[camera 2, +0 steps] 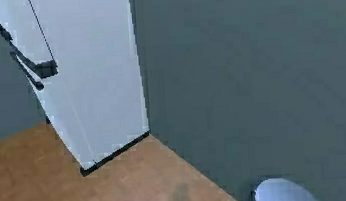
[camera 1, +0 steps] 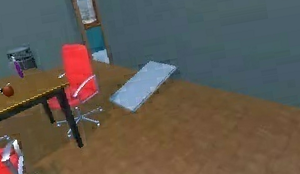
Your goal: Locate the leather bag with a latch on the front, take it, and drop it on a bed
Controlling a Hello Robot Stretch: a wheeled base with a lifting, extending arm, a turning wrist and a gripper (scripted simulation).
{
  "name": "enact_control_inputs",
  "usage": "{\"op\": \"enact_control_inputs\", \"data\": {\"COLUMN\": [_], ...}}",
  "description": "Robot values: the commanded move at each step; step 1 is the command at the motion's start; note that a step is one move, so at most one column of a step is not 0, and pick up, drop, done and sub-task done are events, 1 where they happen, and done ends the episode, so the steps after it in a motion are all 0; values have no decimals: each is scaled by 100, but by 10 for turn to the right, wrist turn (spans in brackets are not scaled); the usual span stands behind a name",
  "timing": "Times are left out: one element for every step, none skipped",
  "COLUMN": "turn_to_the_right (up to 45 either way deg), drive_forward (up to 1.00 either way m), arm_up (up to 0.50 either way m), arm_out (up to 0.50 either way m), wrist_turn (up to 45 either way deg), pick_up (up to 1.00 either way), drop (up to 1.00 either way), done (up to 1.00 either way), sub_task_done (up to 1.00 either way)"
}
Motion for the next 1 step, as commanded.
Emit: {"op": "enact_control_inputs", "data": {"turn_to_the_right": [0], "drive_forward": [100], "arm_up": [0], "arm_out": [0], "wrist_turn": [0], "pick_up": [0], "drop": [0], "done": [0], "sub_task_done": [0]}}
